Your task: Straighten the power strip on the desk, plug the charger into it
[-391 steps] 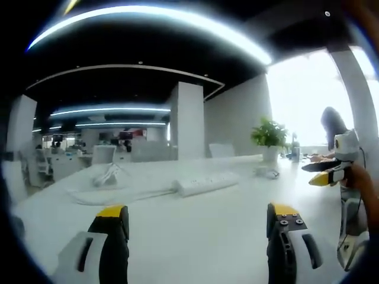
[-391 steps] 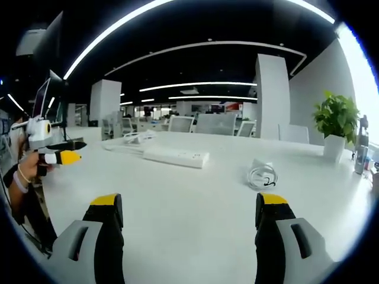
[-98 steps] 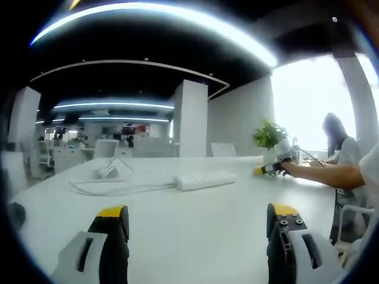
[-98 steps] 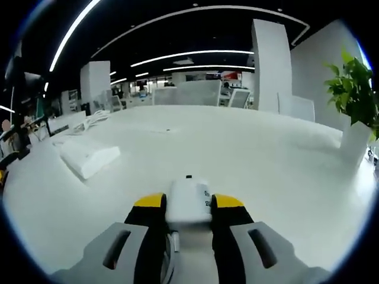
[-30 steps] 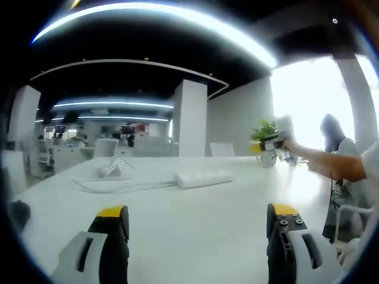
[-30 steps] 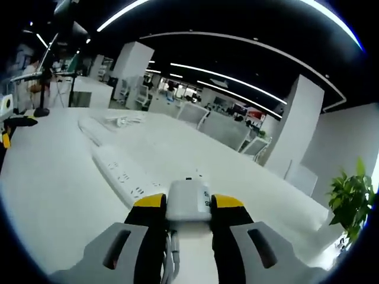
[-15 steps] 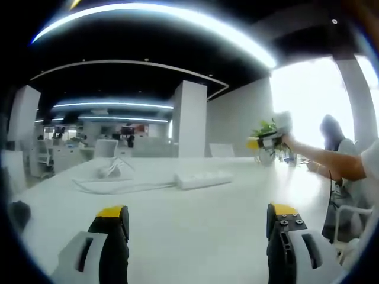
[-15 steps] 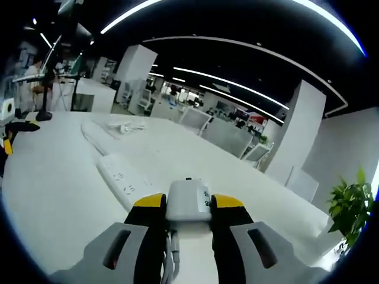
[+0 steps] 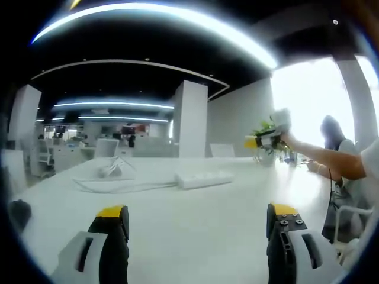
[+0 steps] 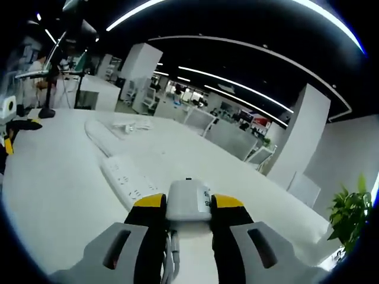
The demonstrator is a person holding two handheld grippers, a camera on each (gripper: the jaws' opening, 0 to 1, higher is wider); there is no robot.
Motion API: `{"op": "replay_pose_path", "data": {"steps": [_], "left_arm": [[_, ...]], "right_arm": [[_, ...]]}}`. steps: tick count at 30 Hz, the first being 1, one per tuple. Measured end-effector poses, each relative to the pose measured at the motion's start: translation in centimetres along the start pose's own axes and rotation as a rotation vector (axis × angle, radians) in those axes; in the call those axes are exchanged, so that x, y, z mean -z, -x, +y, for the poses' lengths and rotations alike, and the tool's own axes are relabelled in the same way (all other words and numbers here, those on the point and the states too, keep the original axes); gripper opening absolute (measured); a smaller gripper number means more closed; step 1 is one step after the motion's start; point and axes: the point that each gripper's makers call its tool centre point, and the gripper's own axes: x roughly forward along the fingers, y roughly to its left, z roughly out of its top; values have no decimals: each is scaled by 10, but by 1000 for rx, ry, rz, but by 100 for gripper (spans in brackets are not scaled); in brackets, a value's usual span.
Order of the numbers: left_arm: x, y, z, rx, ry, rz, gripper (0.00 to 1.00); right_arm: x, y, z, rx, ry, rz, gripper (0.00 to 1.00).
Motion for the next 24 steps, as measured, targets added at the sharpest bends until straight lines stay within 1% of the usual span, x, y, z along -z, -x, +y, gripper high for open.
{"op": "replay_pose_path", "data": {"steps": [13,24], "left_arm": [[0,1,2,-6,5,-3,99],[1,2,1,-6,9,-2,99]], "right_arm": [[-7,-17,19,-51,40,19,27],[-10,-26,27,-71,62,37,27]]}}
